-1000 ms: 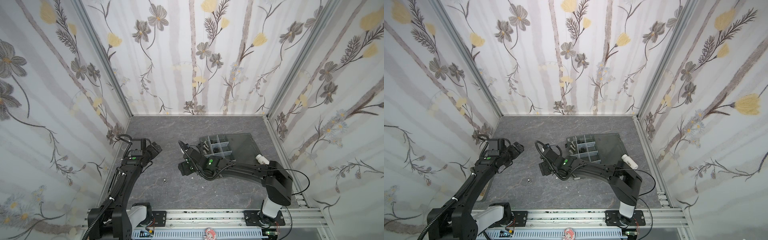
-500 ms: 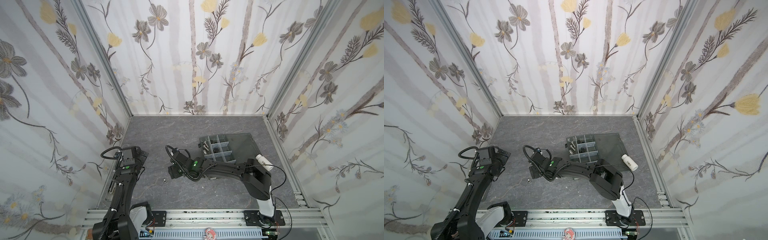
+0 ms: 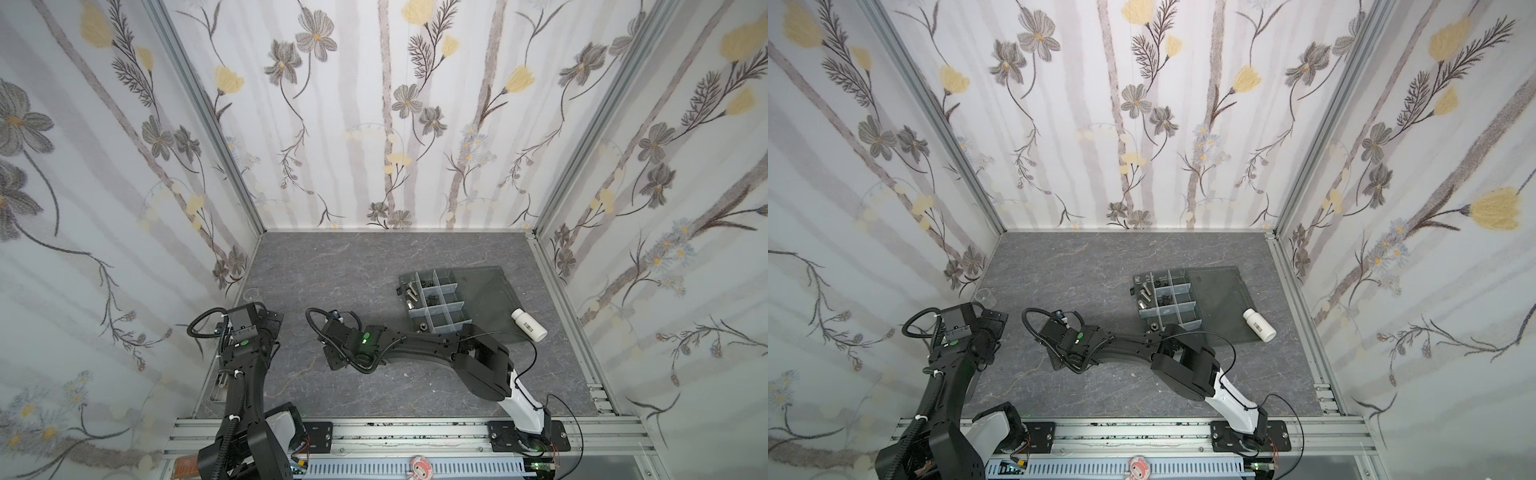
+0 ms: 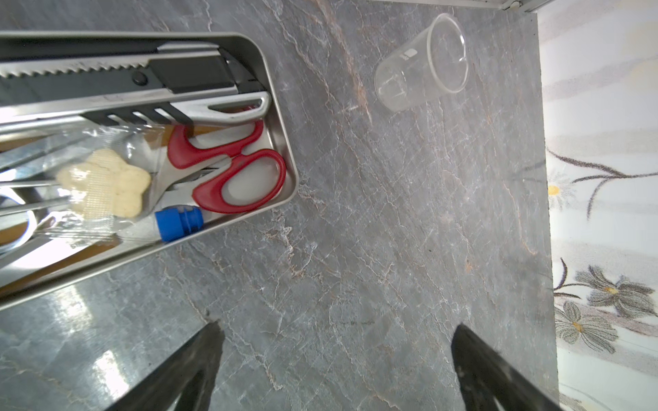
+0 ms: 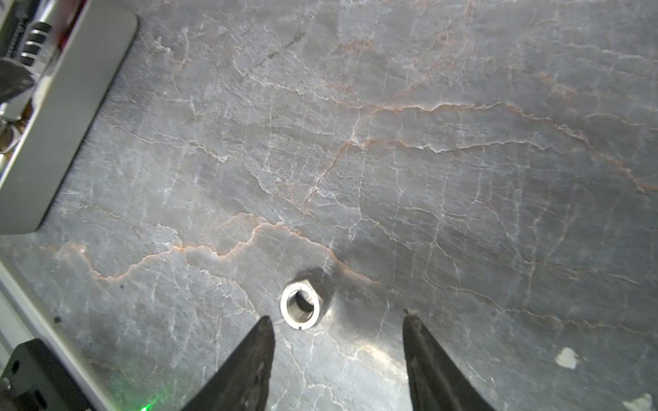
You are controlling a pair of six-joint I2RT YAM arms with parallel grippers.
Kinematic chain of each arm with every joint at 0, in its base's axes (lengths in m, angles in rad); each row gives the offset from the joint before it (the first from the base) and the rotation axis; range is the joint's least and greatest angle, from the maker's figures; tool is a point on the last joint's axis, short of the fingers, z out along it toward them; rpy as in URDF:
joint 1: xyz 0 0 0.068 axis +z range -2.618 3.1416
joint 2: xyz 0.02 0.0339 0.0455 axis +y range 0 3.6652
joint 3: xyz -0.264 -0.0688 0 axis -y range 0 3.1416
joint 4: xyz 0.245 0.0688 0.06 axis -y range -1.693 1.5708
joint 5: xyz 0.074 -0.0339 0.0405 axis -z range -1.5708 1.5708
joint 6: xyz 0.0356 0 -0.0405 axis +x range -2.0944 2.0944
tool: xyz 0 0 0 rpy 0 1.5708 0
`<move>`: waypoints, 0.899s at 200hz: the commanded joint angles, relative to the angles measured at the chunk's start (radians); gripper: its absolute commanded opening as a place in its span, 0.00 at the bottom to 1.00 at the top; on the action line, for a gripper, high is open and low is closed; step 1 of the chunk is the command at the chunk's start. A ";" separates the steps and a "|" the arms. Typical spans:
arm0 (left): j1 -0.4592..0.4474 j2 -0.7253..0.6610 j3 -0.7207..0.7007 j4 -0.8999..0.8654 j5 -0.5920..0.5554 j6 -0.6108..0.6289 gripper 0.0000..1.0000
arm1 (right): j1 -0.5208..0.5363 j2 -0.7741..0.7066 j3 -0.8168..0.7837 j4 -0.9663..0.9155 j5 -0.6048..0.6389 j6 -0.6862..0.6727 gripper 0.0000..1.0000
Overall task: Sort the screws and nuts into containers
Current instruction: Pick up the nut from the bottom-left of the table.
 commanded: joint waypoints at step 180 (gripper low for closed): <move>0.006 -0.055 -0.002 0.043 0.022 -0.003 1.00 | 0.032 0.129 0.153 -0.079 0.041 0.016 0.49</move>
